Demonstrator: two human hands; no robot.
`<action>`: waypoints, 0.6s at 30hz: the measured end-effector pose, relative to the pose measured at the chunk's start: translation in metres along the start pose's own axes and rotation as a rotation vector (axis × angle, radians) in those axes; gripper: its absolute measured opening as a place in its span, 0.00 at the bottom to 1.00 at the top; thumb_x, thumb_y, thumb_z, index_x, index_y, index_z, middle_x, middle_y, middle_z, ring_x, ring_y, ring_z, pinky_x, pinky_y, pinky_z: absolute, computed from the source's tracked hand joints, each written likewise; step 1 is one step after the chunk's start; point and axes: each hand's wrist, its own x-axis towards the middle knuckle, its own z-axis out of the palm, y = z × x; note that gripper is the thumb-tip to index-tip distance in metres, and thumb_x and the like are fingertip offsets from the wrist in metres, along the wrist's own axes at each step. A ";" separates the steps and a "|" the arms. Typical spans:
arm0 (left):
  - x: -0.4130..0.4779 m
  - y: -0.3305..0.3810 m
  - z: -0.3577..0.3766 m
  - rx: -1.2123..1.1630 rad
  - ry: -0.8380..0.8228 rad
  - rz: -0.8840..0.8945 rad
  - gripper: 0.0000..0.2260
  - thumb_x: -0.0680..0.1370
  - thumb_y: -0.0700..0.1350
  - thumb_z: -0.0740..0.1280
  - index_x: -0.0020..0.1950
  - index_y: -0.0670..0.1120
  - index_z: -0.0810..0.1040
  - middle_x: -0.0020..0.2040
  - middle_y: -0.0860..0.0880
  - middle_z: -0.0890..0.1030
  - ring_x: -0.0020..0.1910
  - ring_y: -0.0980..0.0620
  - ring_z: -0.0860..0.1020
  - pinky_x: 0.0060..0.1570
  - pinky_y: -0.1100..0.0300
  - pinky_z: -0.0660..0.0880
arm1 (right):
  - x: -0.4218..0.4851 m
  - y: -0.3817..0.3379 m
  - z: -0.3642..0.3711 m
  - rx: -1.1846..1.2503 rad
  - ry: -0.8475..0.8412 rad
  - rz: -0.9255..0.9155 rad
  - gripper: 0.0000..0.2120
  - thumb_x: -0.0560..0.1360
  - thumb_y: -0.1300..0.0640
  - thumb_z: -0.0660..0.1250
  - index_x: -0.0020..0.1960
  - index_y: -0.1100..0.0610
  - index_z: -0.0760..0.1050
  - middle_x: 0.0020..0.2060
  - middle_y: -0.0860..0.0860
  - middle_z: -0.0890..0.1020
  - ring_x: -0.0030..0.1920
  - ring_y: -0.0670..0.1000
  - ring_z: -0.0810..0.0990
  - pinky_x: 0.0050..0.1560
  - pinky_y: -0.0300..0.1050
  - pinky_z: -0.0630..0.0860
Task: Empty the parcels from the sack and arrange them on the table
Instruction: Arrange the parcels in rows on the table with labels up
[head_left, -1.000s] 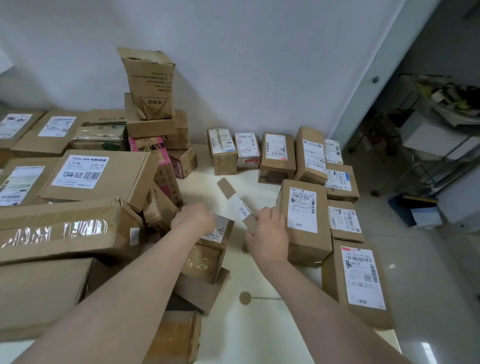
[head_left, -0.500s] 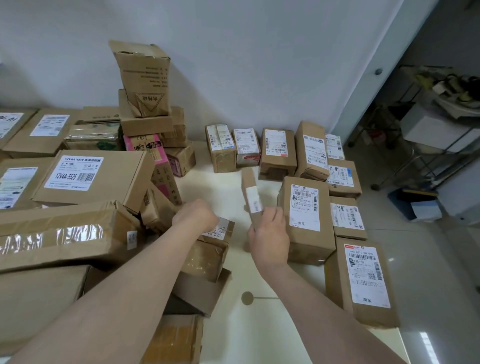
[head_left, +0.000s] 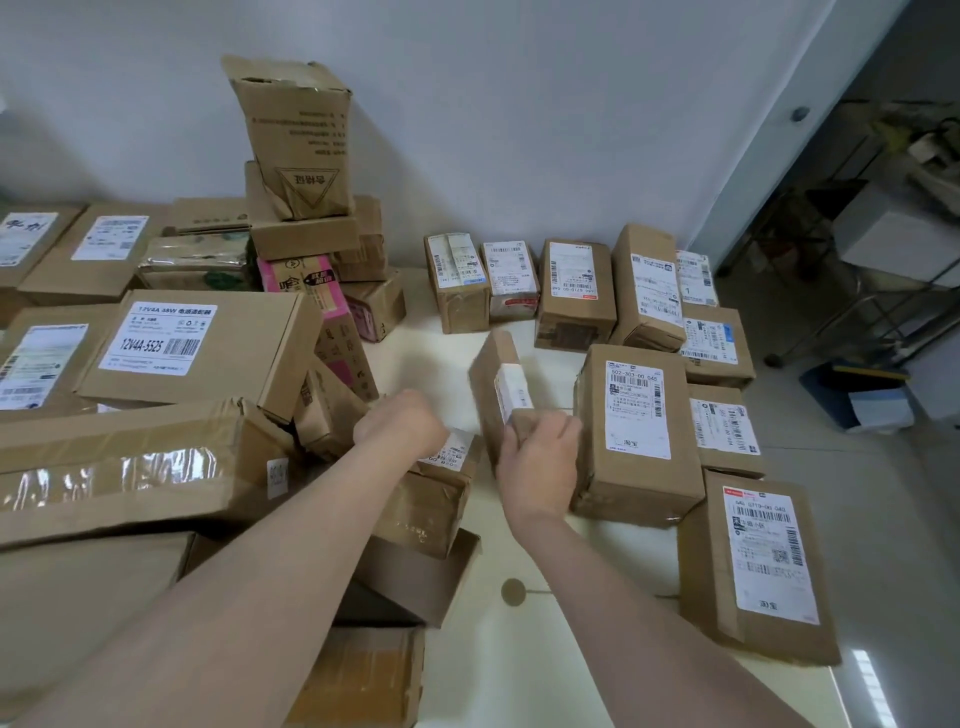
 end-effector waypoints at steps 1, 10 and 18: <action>0.000 0.000 0.000 0.001 0.001 0.001 0.20 0.78 0.49 0.64 0.70 0.49 0.73 0.67 0.48 0.74 0.63 0.46 0.74 0.48 0.56 0.70 | 0.005 0.000 -0.001 0.118 -0.049 0.147 0.14 0.76 0.56 0.68 0.53 0.65 0.69 0.55 0.61 0.73 0.52 0.61 0.76 0.46 0.50 0.74; -0.005 0.002 -0.007 0.016 -0.073 0.065 0.25 0.75 0.56 0.69 0.69 0.47 0.72 0.65 0.48 0.76 0.61 0.46 0.75 0.54 0.55 0.76 | 0.014 0.003 -0.002 0.394 -0.337 0.784 0.23 0.78 0.65 0.60 0.69 0.67 0.56 0.65 0.64 0.72 0.61 0.63 0.75 0.48 0.47 0.70; -0.010 0.000 -0.018 0.052 -0.081 0.000 0.15 0.79 0.50 0.64 0.59 0.41 0.73 0.48 0.45 0.76 0.43 0.48 0.75 0.39 0.57 0.72 | 0.003 -0.019 -0.015 0.601 -0.699 0.848 0.17 0.81 0.48 0.60 0.58 0.61 0.73 0.47 0.57 0.82 0.40 0.57 0.82 0.40 0.52 0.83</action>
